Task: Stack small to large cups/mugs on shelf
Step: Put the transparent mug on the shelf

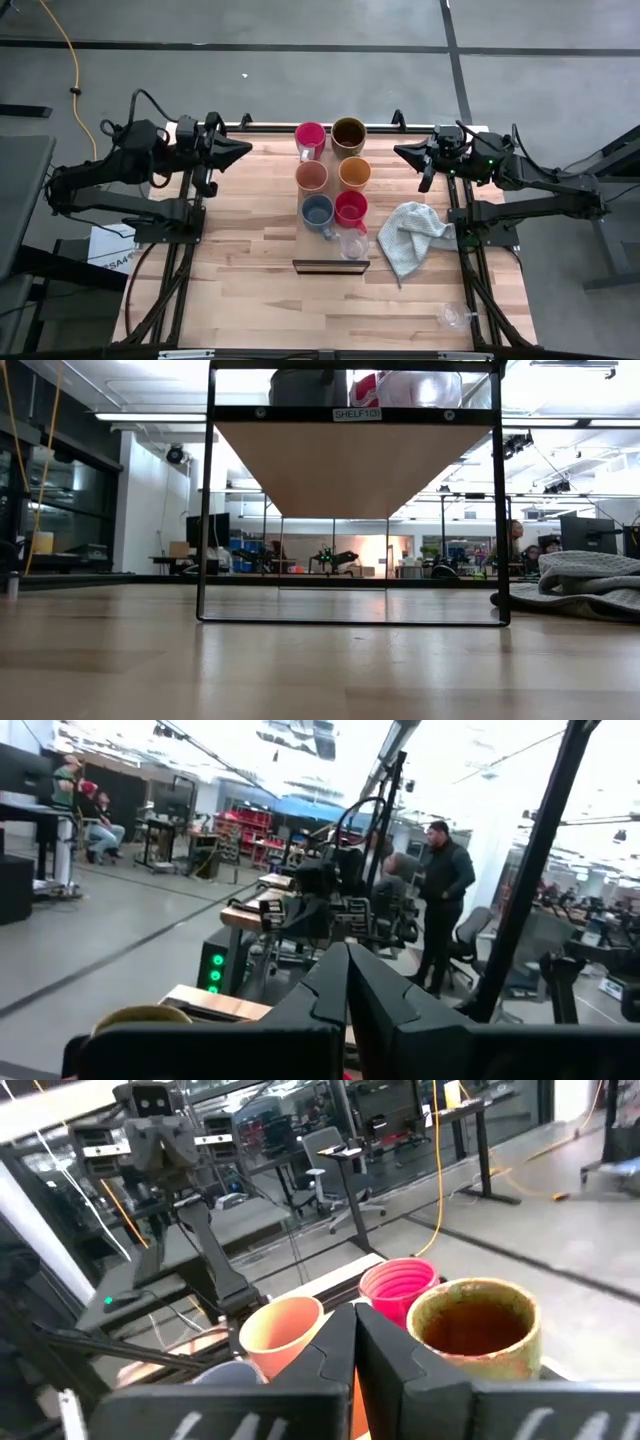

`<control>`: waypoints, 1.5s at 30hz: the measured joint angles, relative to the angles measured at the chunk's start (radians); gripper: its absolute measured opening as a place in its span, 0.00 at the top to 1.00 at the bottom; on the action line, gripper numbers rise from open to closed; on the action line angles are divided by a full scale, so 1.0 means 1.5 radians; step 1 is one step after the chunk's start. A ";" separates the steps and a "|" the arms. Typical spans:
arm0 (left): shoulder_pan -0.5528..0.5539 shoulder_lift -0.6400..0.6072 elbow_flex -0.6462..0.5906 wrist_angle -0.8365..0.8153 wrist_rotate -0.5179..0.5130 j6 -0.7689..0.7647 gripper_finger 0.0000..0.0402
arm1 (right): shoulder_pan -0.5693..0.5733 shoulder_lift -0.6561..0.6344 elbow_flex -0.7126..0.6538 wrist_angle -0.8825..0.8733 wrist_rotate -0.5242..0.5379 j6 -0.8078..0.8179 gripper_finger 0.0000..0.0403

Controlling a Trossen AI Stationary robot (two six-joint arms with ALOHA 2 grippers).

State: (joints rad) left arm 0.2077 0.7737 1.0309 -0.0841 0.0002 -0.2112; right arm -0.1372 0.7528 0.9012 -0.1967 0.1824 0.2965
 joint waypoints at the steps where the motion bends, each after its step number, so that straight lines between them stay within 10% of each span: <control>1: 0.004 0.000 0.000 0.000 0.000 0.000 1.00 | 0.000 0.000 0.000 0.000 -0.002 0.008 1.00; 6: 0.010 -0.002 0.000 -0.001 0.001 -0.001 1.00 | 0.000 0.001 0.014 -0.048 -0.094 0.087 0.99; 16: 0.010 -0.001 0.000 -0.028 -0.006 -0.002 1.00 | 0.101 0.093 0.109 -0.672 -0.279 0.406 0.78; 25: 0.010 -0.001 0.000 -0.036 -0.012 -0.002 1.00 | 0.367 0.165 -0.060 -0.556 -0.466 0.516 0.51; 45: 0.010 -0.001 0.000 -0.033 -0.013 -0.002 1.00 | 0.732 0.296 -0.100 -0.403 -0.335 0.629 0.50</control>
State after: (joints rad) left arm 0.2230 0.7719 1.0309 -0.1334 -0.0193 -0.2140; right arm 0.9602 1.1967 0.7513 -0.8013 -0.3206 1.2405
